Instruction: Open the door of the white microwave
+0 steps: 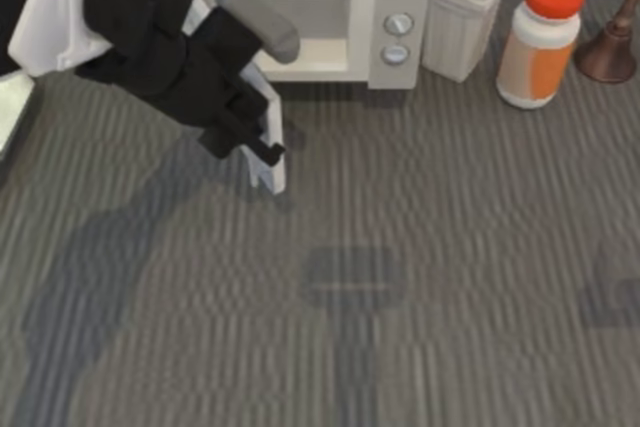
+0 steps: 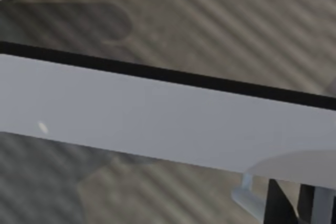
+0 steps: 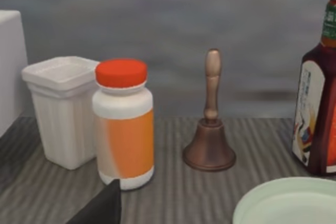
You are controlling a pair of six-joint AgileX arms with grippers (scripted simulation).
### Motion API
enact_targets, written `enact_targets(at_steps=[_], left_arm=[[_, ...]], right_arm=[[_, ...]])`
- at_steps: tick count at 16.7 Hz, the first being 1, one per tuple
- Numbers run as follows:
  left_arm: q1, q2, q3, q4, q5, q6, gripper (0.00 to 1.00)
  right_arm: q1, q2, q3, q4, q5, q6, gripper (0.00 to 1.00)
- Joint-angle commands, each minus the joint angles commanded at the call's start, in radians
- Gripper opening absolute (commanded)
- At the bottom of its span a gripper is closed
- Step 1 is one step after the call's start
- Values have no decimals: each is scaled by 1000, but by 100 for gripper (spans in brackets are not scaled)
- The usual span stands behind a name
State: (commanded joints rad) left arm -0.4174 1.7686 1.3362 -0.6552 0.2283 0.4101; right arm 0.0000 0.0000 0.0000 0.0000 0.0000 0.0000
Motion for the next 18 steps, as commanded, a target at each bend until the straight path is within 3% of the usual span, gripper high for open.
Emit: enact_targets(at_steps=[18], left_arm=[[11, -3, -4, -9, 20, 35, 0]], right_arm=[[0, 0, 0, 0, 0, 0, 100]])
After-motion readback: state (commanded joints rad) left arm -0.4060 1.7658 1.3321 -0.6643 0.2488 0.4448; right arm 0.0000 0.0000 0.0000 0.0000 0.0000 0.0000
